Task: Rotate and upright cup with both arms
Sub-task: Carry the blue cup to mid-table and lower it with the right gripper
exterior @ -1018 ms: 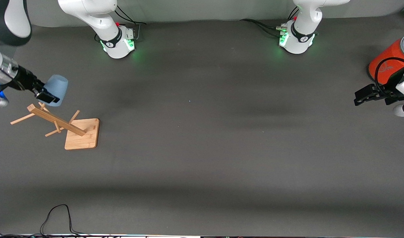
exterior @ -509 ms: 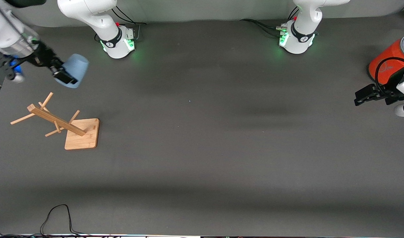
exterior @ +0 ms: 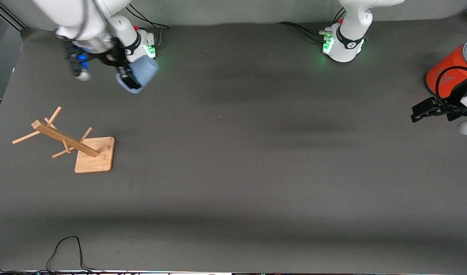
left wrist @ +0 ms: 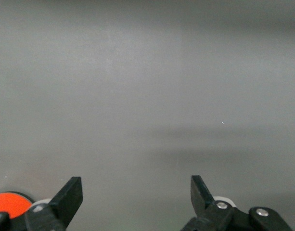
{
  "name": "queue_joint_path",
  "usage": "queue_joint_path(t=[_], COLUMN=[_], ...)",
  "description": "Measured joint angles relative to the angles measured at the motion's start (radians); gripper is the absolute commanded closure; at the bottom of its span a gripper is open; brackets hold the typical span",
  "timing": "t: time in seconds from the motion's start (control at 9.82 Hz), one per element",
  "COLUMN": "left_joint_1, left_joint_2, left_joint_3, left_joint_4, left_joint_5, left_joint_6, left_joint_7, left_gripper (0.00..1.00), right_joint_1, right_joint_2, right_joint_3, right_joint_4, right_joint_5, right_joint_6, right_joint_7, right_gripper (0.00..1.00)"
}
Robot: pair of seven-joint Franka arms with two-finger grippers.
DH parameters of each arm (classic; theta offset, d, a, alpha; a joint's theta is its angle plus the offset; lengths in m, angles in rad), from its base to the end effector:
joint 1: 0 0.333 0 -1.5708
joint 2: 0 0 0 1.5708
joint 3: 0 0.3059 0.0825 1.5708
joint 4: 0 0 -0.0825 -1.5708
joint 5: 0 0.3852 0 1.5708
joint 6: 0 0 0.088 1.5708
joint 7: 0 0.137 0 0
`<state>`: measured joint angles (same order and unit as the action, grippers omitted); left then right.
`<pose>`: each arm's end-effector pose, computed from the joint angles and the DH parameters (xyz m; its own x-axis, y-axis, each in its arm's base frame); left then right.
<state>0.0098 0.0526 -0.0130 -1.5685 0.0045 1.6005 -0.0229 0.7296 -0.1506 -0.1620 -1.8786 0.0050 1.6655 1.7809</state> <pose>0.5725 -0.0011 0.5584 0.9996 0.0196 -0.0205 0.0195 -0.9998 -0.0043 0.4306 0.2709 0.5257 0.3512 -0.9362 -0.0151 -0.9337 -0.3514 0.0691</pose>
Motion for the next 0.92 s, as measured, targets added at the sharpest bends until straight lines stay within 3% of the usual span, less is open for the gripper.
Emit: queue_joint_path(t=[0.51, 0.92], left_joint_1=[0.001, 0.000], left_joint_2=[0.001, 0.001], left_joint_3=[0.000, 0.000], left_joint_4=[0.001, 0.001], left_joint_5=[0.000, 0.000], left_joint_6=[0.000, 0.000], left_joint_7=[0.000, 0.000], left_gripper=[0.00, 0.00], right_joint_1=[0.230, 0.318], right_joint_2=[0.453, 0.730], right_joint_3=[0.000, 0.000], right_joint_4=[0.339, 0.470], right_joint_5=[-0.001, -0.003], right_joint_6=[0.029, 0.149], right_joint_7=[0.449, 0.725], right_gripper=[0.44, 0.44])
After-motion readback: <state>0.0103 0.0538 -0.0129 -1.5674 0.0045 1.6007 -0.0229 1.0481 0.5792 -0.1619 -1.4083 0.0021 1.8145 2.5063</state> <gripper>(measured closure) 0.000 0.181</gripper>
